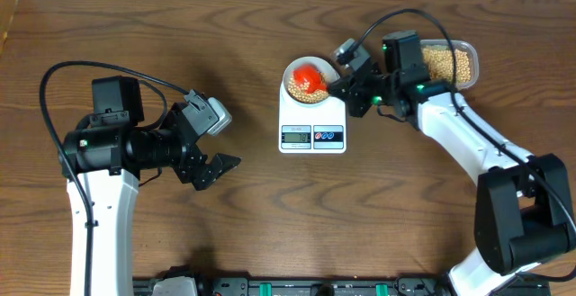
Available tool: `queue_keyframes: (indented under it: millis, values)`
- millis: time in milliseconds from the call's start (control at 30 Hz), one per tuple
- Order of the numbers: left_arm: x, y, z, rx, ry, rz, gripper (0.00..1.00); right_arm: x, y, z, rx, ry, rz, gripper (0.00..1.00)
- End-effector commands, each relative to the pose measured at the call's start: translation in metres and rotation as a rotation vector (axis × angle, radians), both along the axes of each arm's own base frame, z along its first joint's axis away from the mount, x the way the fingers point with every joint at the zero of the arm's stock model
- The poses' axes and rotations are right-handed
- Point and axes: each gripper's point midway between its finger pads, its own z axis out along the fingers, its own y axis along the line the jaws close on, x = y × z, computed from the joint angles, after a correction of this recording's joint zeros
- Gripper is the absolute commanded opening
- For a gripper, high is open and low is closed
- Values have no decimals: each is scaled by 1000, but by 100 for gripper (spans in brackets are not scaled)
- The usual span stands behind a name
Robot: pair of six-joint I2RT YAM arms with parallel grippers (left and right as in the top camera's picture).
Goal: Scoop item into bowl and weigh 50g on scale
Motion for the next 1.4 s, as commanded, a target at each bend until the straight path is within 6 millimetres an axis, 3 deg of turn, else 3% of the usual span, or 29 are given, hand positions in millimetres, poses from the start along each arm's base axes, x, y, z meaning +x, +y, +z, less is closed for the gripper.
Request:
queue_keyframes:
  millis: [0, 333, 800, 1033, 1167, 1367]
  values:
    - [2, -2, 11, -7, -40, -16, 93, 2, -9, 1, 87, 104, -52, 3]
    - [2, -2, 11, -7, -40, -16, 93, 0, -23, 20, 239, 167, -21, 1]
    - [2, -2, 11, -7, -40, -16, 93, 15, -20, 39, 269, 26, 11, 1]
    - [2, -2, 11, -7, -40, -16, 93, 8, -16, 33, 209, -57, 94, 1]
    - [2, -2, 11, -7, -40, -16, 93, 6, -12, 17, 105, -78, 94, 1]
    - [2, -2, 11, -7, -40, -16, 93, 3, -6, 17, 108, -77, 108, 1]
